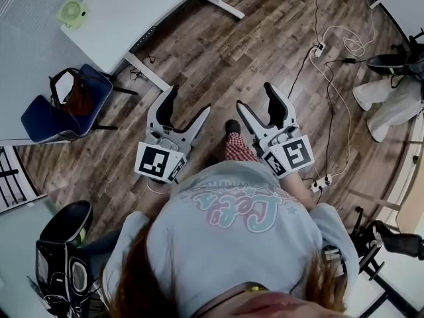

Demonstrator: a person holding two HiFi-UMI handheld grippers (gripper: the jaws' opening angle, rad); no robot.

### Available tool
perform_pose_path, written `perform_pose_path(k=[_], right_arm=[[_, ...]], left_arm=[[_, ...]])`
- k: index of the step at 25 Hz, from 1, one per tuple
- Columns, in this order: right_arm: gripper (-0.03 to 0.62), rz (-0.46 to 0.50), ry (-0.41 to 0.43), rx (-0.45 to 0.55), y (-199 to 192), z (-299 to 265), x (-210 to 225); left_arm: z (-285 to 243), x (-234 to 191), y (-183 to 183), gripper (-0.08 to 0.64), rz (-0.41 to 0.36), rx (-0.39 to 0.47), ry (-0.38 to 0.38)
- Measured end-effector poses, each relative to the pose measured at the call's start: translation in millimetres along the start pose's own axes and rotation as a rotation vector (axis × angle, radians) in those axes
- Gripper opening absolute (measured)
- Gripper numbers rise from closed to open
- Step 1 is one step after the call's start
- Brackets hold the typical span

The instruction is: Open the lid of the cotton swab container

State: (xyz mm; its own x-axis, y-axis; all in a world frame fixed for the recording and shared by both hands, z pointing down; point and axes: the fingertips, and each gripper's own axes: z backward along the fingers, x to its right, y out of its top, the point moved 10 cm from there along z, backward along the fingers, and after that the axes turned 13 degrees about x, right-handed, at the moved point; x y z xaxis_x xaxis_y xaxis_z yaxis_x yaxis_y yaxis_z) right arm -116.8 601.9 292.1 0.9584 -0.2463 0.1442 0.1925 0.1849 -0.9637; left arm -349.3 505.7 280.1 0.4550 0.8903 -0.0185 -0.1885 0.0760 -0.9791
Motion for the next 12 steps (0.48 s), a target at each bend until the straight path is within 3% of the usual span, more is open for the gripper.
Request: perform_pose_path(k=[12], right_arm=[[0.321, -0.012, -0.002, 0.041, 12, -61, 115]], left_arm=[[-128, -26, -9, 0.319, -0.034, 0.043, -0.008]])
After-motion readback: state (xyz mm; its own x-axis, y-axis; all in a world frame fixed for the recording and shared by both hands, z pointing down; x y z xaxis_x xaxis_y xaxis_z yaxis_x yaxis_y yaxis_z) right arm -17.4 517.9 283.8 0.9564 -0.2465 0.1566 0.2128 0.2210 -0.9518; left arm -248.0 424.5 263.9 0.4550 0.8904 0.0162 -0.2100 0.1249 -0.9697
